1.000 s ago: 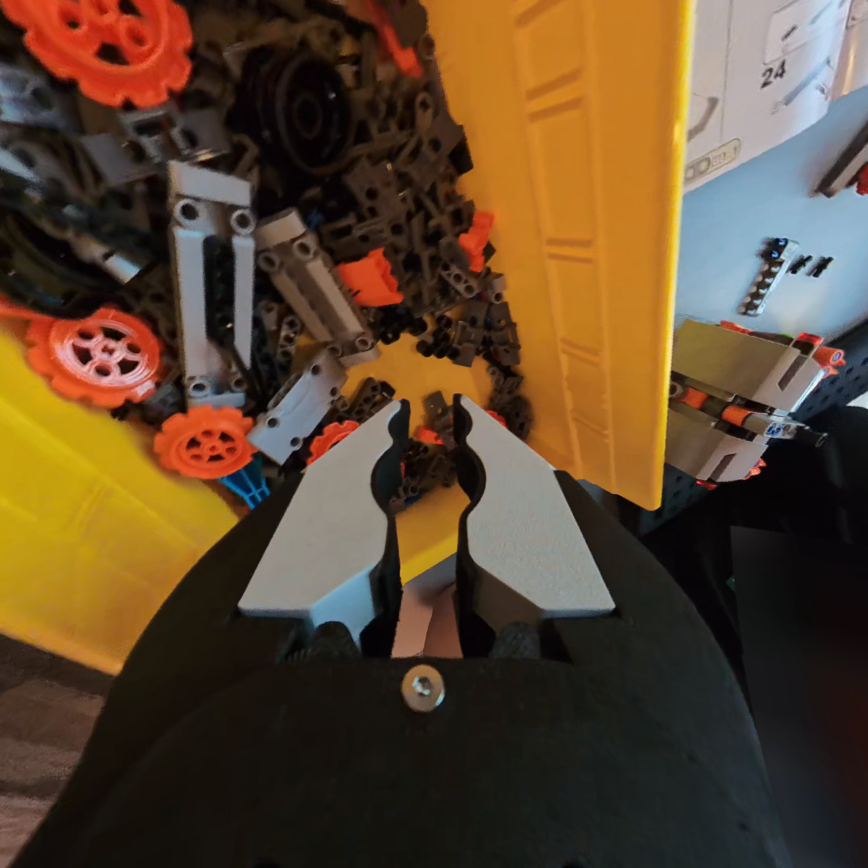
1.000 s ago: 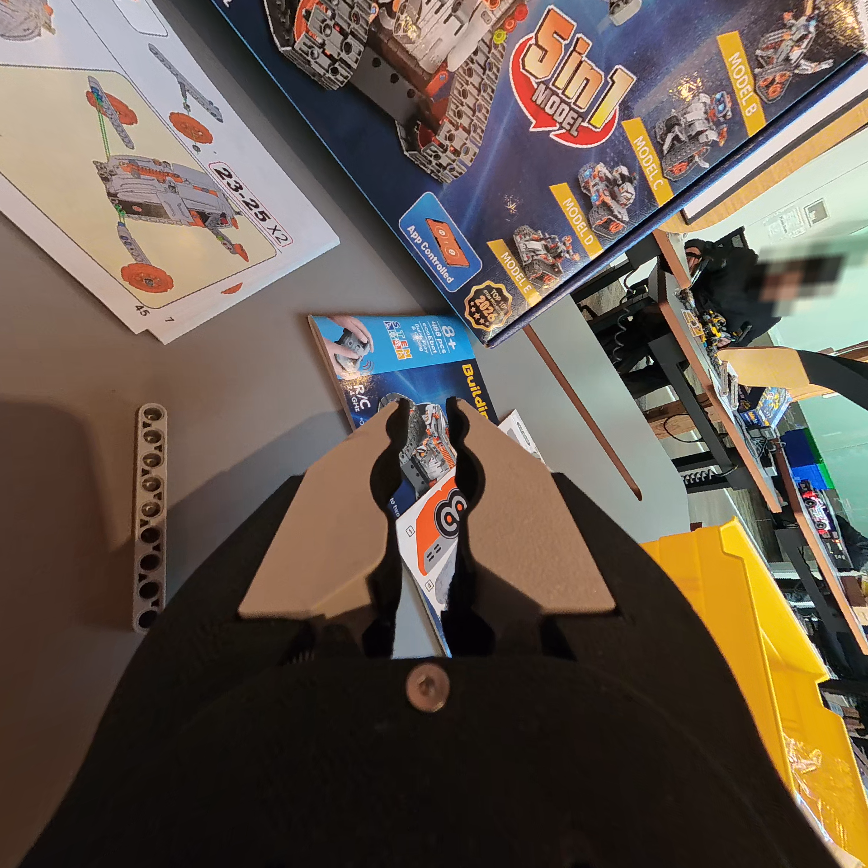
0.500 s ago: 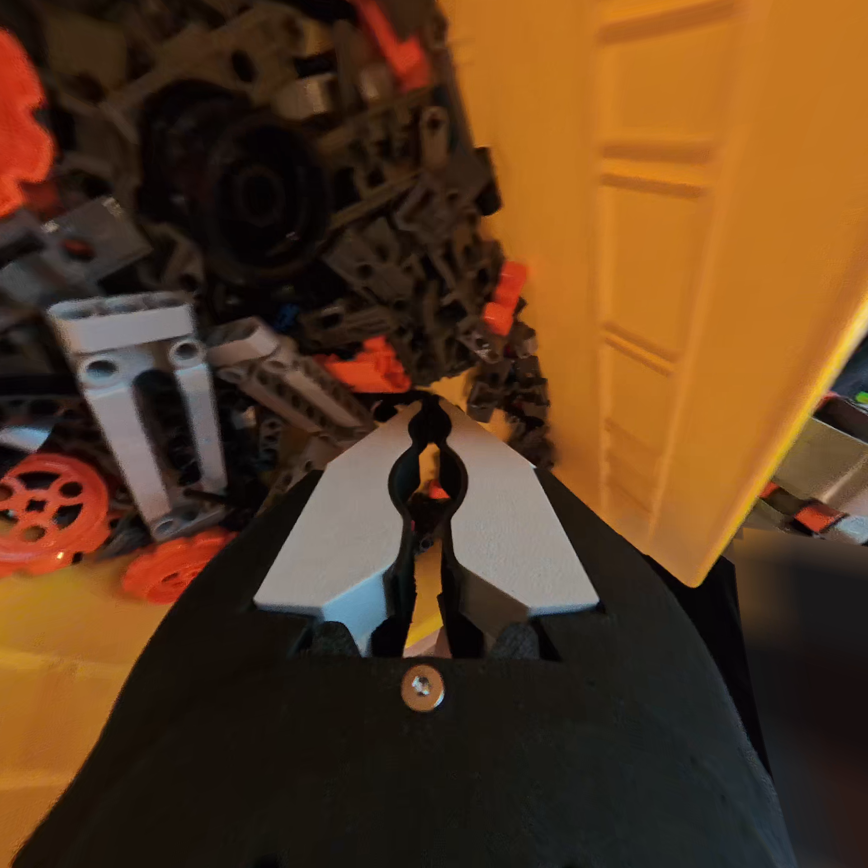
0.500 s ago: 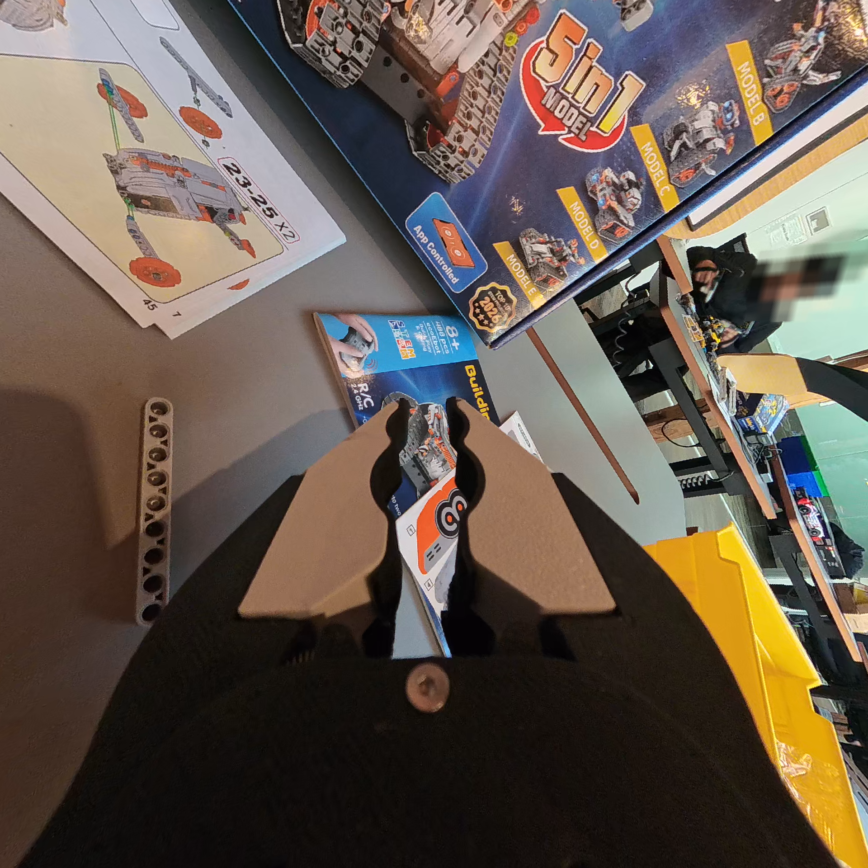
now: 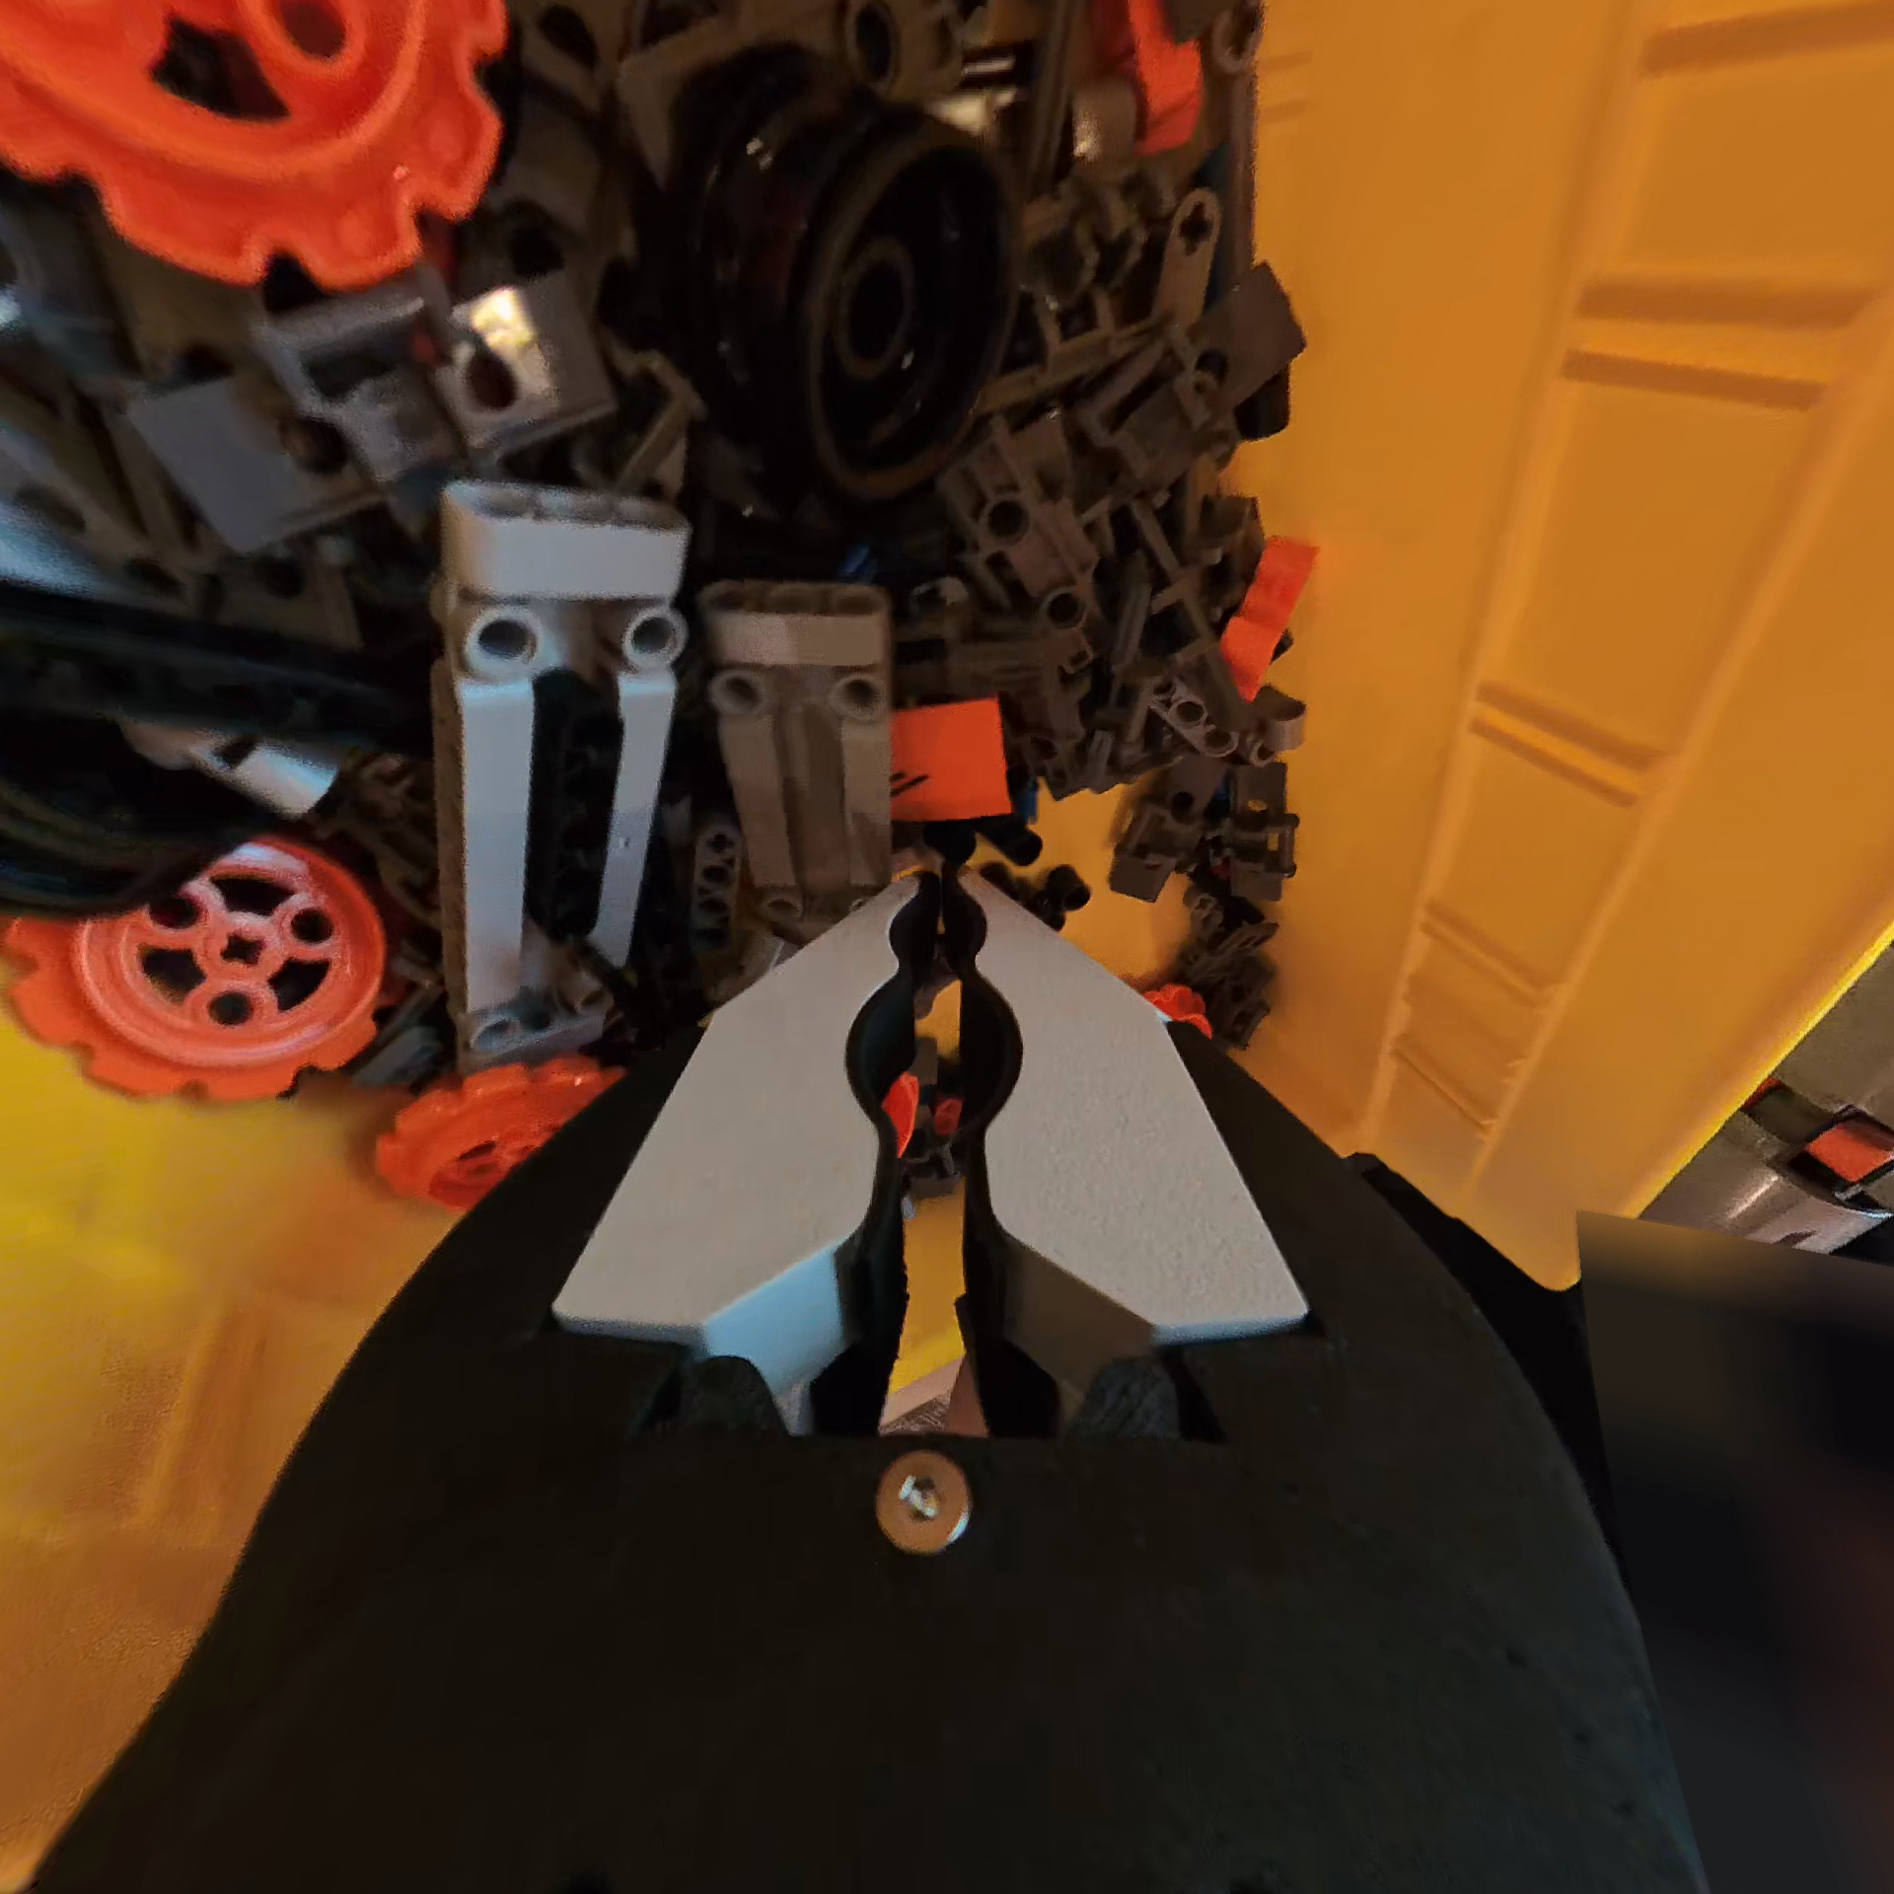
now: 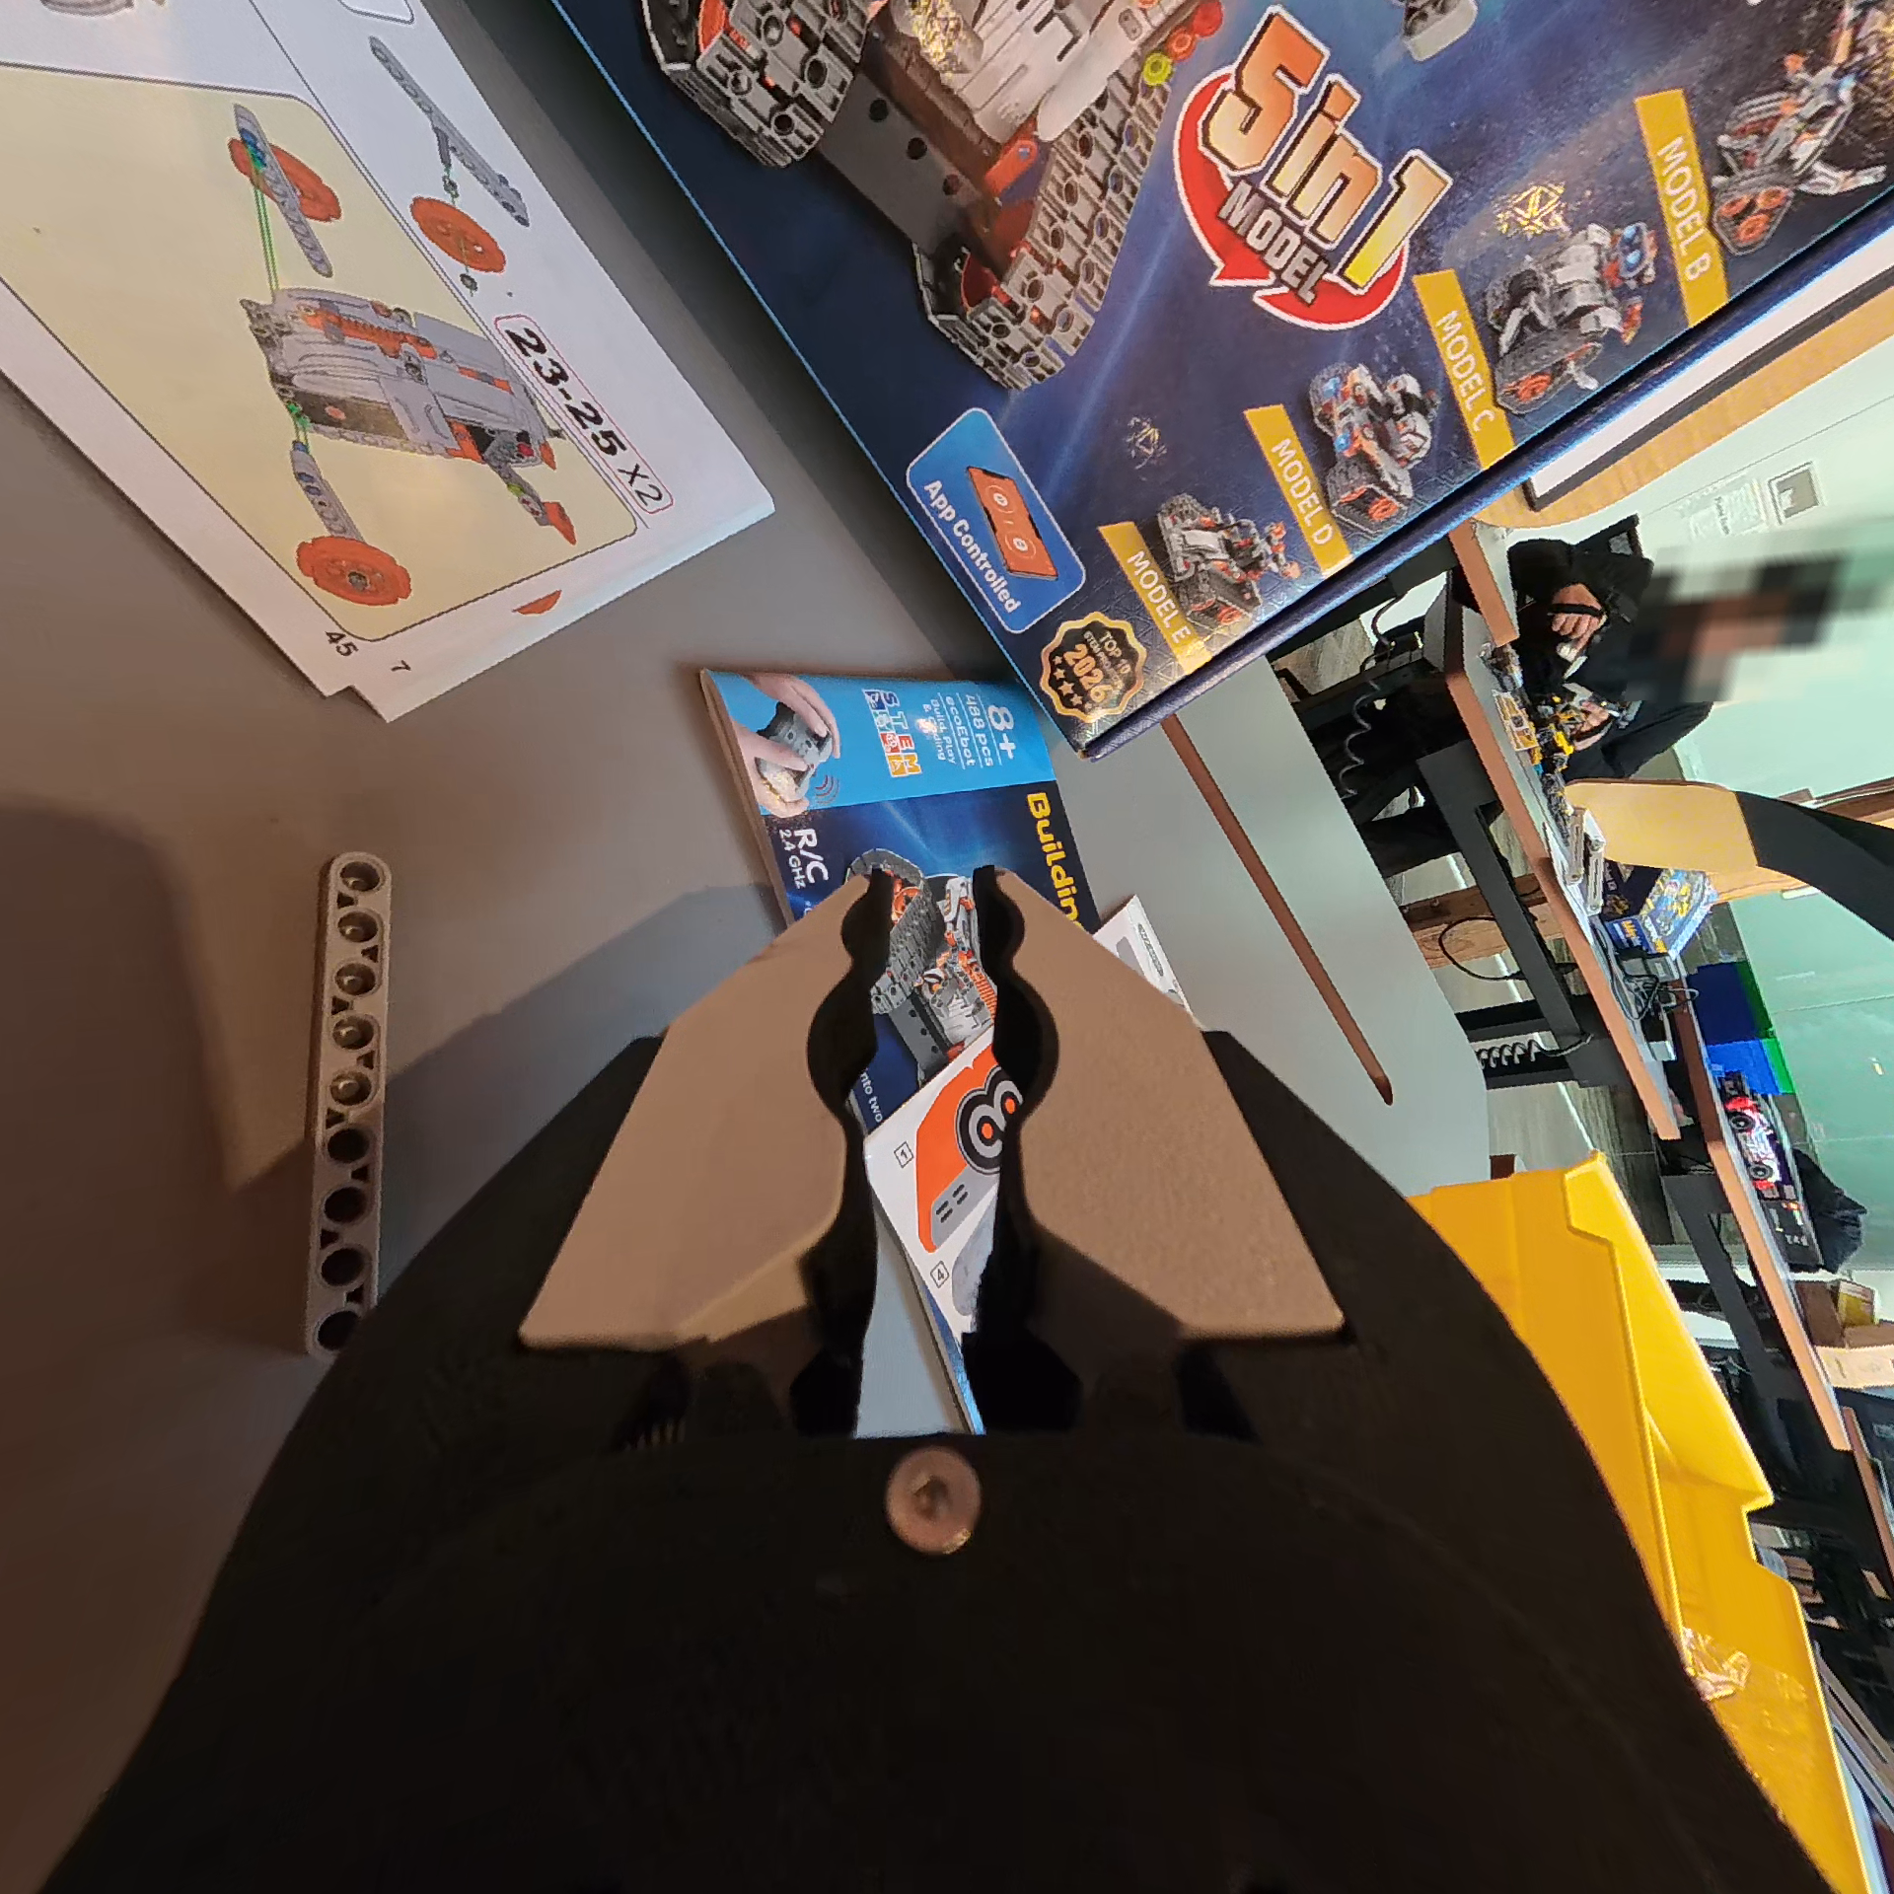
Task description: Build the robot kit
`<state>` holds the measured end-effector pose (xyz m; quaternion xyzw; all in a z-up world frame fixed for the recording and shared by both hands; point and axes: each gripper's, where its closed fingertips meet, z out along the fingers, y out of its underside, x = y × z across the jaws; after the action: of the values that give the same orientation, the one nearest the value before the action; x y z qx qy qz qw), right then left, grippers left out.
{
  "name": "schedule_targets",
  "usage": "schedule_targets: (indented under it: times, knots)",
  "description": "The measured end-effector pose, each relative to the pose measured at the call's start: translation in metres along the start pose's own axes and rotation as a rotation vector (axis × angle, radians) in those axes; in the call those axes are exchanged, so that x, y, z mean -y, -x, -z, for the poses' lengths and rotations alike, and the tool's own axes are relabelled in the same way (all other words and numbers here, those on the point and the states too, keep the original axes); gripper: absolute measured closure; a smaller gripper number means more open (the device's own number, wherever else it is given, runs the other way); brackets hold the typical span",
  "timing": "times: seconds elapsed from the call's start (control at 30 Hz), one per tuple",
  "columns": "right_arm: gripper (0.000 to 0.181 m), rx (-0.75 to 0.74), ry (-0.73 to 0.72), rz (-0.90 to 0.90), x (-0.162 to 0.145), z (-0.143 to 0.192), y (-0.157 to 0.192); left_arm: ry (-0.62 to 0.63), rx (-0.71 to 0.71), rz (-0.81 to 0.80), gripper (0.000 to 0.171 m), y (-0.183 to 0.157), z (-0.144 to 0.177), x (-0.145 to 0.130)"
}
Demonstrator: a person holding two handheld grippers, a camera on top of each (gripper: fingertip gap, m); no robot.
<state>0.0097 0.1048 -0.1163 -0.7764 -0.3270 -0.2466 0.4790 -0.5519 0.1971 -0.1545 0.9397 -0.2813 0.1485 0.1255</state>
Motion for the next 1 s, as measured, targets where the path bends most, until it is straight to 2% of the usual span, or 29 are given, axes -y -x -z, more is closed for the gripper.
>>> schedule_targets:
  times: [0.17,0.47,0.63,0.7,0.8,0.9,1.0]
  knots:
    - [0.167,0.004,0.001,0.004,0.000,0.000,0.001,-0.061,0.014,-0.056,0.171,-0.007,0.001,0.019]
    - [0.167,0.006,0.004,0.006,-0.001,-0.001,0.001,-0.167,-0.043,-0.169,0.171,-0.025,0.007,0.044]
    - [0.167,0.003,0.000,0.008,0.000,0.000,0.001,-0.157,0.030,-0.133,0.171,-0.012,0.016,0.032]
    - [0.166,0.004,0.001,0.005,0.000,0.000,0.001,-0.213,0.008,-0.114,0.171,-0.012,0.026,0.035]
    - [0.166,0.005,0.003,0.003,-0.001,-0.001,0.001,-0.261,-0.110,-0.160,0.163,-0.035,0.031,0.040]
    - [0.166,0.004,0.006,0.005,-0.002,-0.001,0.001,-0.259,-0.020,-0.209,0.153,-0.030,0.027,0.046]
    - [0.166,0.004,0.008,0.011,-0.001,-0.001,0.001,-0.322,-0.033,-0.228,0.141,-0.036,0.030,0.061]
